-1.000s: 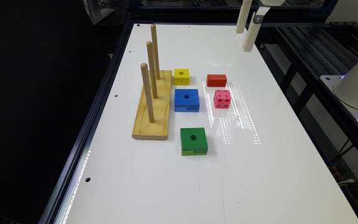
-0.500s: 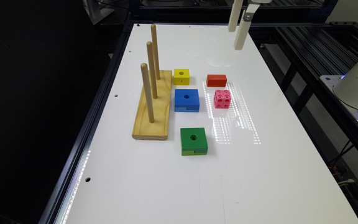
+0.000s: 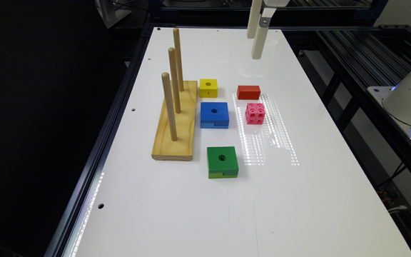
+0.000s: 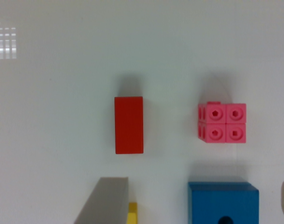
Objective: Pick up blue block.
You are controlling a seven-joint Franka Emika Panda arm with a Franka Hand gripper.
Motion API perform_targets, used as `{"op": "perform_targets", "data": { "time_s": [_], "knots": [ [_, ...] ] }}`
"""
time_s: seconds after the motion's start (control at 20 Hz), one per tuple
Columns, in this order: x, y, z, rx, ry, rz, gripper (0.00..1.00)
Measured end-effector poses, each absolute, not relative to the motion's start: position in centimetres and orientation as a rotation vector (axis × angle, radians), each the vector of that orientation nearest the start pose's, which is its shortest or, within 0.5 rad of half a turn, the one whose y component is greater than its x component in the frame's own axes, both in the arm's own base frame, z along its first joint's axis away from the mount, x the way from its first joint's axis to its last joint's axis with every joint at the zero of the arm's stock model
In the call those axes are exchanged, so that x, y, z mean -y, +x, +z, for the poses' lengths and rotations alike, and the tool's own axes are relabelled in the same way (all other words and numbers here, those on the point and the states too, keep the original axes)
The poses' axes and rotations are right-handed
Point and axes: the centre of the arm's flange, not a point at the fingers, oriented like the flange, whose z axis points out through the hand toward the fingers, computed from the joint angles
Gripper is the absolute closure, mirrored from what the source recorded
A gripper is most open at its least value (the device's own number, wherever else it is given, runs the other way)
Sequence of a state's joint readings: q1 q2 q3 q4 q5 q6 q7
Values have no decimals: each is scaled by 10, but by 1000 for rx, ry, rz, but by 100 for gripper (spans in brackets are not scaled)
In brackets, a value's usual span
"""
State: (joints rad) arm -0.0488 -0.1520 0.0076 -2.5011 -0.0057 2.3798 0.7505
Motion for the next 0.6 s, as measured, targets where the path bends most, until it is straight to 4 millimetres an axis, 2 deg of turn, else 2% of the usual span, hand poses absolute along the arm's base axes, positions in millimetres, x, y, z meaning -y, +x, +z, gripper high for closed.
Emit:
{"op": "perform_targets", "data": {
  "time_s": [0.25, 0.6],
  "knots": [
    [13, 474, 346, -1193, -2895, -64, 0],
    [1, 501, 339, -1179, -2899, -57, 0]
  ]
}}
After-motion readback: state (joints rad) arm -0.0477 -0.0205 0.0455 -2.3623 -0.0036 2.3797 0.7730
